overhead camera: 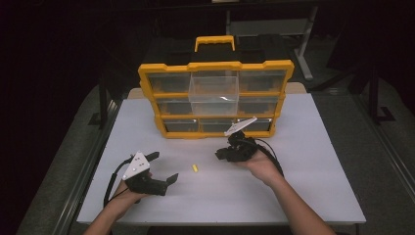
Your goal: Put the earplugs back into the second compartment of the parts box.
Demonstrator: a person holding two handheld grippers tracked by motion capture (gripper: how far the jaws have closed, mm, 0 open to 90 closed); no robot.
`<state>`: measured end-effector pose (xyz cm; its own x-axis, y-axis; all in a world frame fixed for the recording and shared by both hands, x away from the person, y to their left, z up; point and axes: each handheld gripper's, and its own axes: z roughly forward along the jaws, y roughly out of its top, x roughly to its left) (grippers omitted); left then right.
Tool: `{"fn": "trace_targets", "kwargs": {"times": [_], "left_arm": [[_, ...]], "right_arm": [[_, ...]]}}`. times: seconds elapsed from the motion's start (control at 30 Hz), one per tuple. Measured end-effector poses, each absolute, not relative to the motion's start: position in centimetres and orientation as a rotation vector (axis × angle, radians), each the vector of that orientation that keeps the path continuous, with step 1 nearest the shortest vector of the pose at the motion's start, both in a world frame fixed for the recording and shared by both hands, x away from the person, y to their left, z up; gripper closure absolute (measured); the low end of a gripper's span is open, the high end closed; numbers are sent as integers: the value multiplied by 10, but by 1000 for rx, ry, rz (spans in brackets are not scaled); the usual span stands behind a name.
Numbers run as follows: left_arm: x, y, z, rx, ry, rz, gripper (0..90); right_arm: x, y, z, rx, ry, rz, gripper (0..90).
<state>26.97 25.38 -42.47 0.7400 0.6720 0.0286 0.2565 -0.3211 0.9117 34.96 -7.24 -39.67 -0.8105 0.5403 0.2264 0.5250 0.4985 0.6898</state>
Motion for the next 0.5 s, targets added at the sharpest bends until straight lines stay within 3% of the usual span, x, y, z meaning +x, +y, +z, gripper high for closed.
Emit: {"fn": "trace_targets", "kwargs": {"times": [0.5], "left_arm": [[270, 253, -425, 1896, 720, 491, 0]], "right_arm": [[348, -101, -362, 931, 2684, 1219, 800]]}}
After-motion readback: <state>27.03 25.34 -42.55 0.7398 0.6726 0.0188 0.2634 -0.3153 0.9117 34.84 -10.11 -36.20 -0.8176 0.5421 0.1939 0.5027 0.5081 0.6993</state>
